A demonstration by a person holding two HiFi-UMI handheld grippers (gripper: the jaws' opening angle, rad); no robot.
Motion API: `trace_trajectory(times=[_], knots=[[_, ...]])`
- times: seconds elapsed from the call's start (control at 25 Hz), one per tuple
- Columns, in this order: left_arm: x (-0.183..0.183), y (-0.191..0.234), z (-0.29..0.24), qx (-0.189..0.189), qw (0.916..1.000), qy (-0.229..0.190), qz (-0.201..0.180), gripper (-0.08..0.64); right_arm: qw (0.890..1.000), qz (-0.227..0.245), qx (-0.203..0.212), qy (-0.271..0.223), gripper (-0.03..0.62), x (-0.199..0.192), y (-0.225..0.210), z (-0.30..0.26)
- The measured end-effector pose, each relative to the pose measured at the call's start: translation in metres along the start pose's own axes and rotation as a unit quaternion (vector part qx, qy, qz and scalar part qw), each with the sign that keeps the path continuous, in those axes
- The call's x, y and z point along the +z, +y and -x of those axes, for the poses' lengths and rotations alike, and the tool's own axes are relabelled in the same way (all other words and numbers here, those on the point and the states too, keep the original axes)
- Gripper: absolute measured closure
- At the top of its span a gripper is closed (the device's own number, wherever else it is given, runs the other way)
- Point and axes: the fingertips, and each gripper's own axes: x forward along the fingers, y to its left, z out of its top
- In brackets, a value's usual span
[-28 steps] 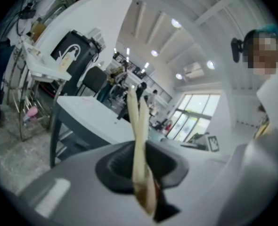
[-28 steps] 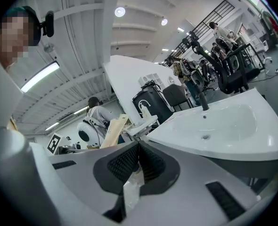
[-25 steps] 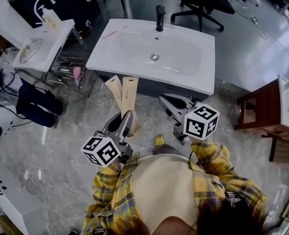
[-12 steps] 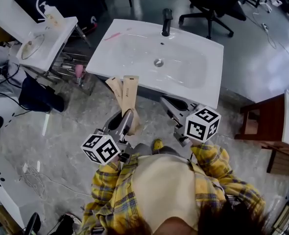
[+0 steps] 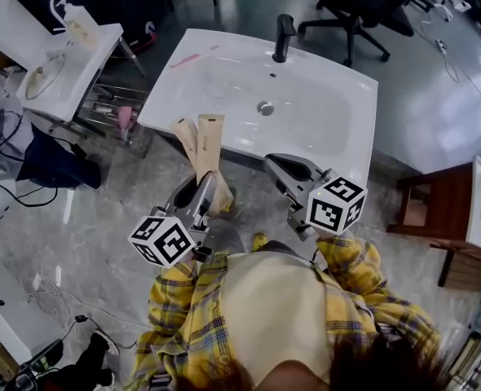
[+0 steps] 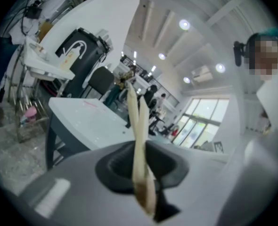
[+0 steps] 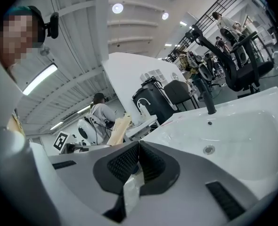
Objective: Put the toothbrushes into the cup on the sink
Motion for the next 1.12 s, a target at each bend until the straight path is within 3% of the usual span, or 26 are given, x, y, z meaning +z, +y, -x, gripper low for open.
trace_trajectory(times=[0.48,1.12], knots=[[0.057,0.062,-0.043,-0.031,0.9991,0.028,0.002,0.499,1.000,0.007,-0.022,0.005,0.578,0.039,-0.021,-0.083],[0.094,0.126,-0.088,-0.056,0.9967,0.056,0.019,0.499,0.999,-0.033,0.014,-0.025,0.578,0.066,-0.029,-0.154]])
